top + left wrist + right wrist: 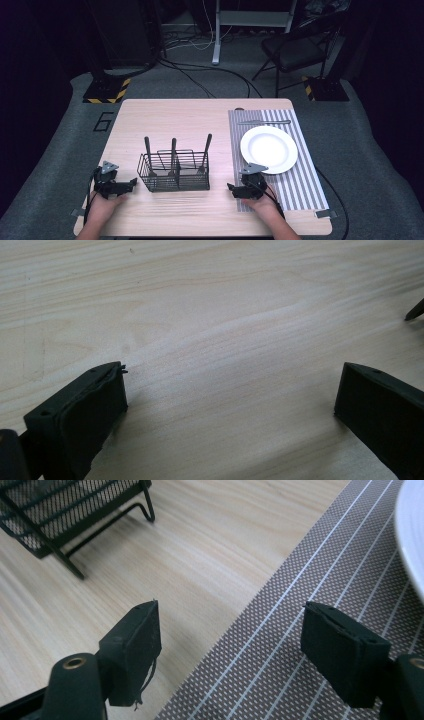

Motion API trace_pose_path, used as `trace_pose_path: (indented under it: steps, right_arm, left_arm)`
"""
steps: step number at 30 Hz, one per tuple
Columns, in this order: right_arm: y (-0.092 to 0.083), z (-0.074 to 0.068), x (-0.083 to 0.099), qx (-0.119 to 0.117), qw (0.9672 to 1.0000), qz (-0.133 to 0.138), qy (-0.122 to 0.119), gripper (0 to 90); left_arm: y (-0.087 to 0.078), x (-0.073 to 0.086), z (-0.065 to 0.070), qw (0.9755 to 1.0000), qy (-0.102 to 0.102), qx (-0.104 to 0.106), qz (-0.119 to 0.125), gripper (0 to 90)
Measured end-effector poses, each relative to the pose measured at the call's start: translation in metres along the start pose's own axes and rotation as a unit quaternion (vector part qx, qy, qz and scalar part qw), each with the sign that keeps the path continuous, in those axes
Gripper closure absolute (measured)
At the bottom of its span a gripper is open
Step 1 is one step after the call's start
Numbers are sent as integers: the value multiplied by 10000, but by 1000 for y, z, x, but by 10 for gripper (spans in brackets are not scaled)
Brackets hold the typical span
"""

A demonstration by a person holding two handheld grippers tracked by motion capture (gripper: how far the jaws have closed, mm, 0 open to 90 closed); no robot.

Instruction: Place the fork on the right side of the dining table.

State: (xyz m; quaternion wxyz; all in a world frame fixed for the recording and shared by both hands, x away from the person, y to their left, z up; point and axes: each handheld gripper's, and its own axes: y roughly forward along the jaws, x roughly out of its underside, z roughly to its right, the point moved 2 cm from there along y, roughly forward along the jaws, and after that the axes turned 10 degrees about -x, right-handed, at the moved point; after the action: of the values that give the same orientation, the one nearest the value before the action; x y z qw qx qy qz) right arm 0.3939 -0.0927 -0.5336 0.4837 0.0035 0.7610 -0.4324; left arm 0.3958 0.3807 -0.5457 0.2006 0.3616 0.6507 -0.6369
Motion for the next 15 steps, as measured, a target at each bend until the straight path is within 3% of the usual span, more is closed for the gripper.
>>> trace_pose_path:
  steps: [8,15]
  right_arm:
    - [-12,-3,-10,-20,9991,410,110,187]
    - [-22,-6,-20,-151,9977,633,188,233]
  left_arm:
    - [0,0,0,10000,2,-4,8,0]
    - [0,0,0,10000,0,-4,8,0]
